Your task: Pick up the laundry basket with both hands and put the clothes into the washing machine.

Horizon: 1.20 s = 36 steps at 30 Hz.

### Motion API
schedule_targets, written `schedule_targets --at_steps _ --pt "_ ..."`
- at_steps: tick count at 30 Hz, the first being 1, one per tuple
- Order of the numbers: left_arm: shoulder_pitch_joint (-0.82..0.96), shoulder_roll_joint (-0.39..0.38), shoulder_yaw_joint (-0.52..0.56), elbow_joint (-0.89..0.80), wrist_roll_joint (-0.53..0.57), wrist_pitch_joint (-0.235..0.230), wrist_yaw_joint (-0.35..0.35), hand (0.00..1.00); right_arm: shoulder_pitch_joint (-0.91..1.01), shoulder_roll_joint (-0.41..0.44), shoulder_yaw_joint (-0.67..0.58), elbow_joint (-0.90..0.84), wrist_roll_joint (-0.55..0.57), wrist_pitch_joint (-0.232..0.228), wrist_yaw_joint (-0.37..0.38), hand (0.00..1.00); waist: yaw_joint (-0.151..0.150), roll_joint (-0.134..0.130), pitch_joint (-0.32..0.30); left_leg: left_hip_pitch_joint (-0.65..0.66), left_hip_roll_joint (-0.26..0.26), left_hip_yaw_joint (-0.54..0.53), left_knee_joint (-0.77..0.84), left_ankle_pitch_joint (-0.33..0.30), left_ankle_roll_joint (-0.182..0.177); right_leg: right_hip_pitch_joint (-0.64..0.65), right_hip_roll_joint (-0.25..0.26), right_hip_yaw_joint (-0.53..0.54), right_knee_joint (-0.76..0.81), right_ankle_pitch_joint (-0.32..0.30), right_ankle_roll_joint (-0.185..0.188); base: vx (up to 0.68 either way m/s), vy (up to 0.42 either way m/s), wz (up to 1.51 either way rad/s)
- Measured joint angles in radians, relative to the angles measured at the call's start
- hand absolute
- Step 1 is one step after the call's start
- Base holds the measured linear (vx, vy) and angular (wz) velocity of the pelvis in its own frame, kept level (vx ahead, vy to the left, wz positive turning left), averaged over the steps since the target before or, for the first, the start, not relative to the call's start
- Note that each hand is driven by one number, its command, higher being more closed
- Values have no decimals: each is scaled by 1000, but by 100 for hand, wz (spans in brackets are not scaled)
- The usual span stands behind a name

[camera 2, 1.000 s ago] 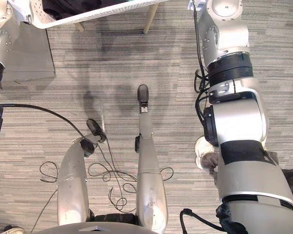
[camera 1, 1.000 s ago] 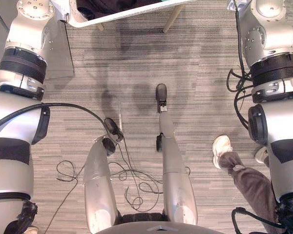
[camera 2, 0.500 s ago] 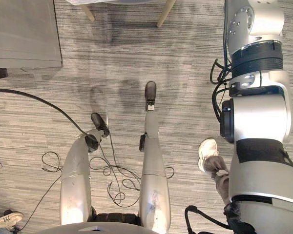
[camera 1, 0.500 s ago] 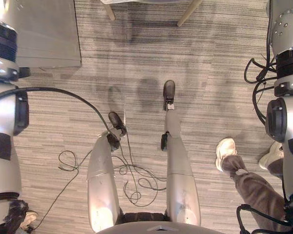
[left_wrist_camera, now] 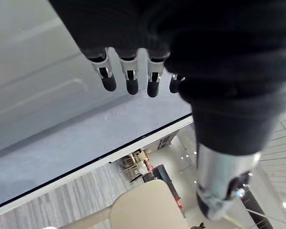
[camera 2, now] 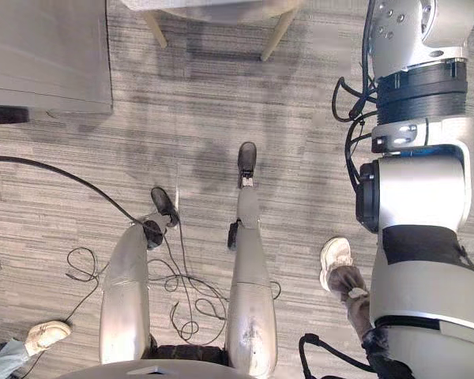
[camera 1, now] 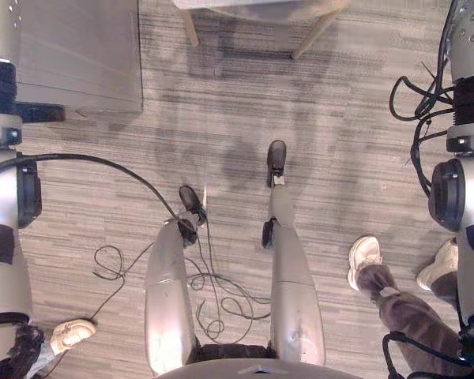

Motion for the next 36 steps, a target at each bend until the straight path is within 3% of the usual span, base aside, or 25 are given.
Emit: schedule_targets --at_steps 6,9,15,17,19,22,24,25,26,29,32,36 --pt "116 3 30 -187 1 -42 32 0 97 -5 -12 -138 -5 -24 -5 0 17 4 -2 87 -21 -28 -42 21 -2 85 -14 -35 17 -35 -8 -33 -30 17" --pt "288 36 93 -377 2 -72 35 0 206 -16 -78 -247 -41 -24 -13 0 17 4 -2 154 -34 -32 -66 23 -1 145 -25 -45 21 -55 -7 -25 -15 10" --pt "733 35 335 -642 41 -142 38 0 651 -110 -314 -494 -132 -38 0 0 13 22 -15 343 -70 -34 -163 27 -1 292 -50 -64 61 -128 14 12 -21 10" --pt "923 -17 441 -724 37 -165 32 0 886 -123 -442 -596 -165 -58 8 0 11 53 -40 413 -88 -46 -208 30 -3 335 -63 -80 98 -165 29 78 -33 20" --pt "1018 -67 489 -775 35 -182 18 0 1022 -113 -501 -641 -178 -62 19 0 13 60 -48 468 -104 -47 -247 42 -5 367 -73 -81 113 -186 34 106 -32 14" --pt "1210 -210 529 -864 6 -213 -37 0 1292 15 -589 -748 -230 -63 65 0 14 59 -140 530 -120 -47 -324 59 -10 393 -82 -87 122 -216 41 148 -26 8" --pt "1366 -389 507 -906 -2 -223 -95 0 1497 193 -638 -821 -315 -67 98 0 9 54 -193 616 -127 -51 -401 77 -15 451 -86 -95 118 -237 45 164 -5 0" --pt "1407 -435 489 -906 -2 -223 -107 0 1543 238 -639 -818 -328 -70 108 0 3 52 -213 635 -130 -54 -419 83 -17 463 -87 -101 117 -243 45 152 2 10" --pt "1507 -532 435 -902 0 -222 -148 0 1644 353 -639 -808 -370 -70 117 0 -12 43 -253 676 -141 -66 -466 98 -18 491 -85 -110 113 -254 47 109 -1 12" --pt "1619 -614 334 -831 14 -213 -216 0 1752 508 -635 -770 -472 -62 119 0 -32 31 -277 720 -150 -72 -499 106 -14 529 -83 -110 98 -258 49 34 0 1" --pt "1694 -697 234 -582 59 -174 -287 0 1829 624 -602 -582 -555 -32 119 0 -41 17 -311 777 -153 -46 -514 97 -5 576 -78 -90 71 -262 49 -12 18 -22" --pt "1712 -780 209 -221 136 -120 -327 0 1867 680 -548 -335 -554 1 120 0 -41 11 -343 841 -142 -26 -514 74 -8 641 -69 -79 62 -265 52 -13 9 -18"
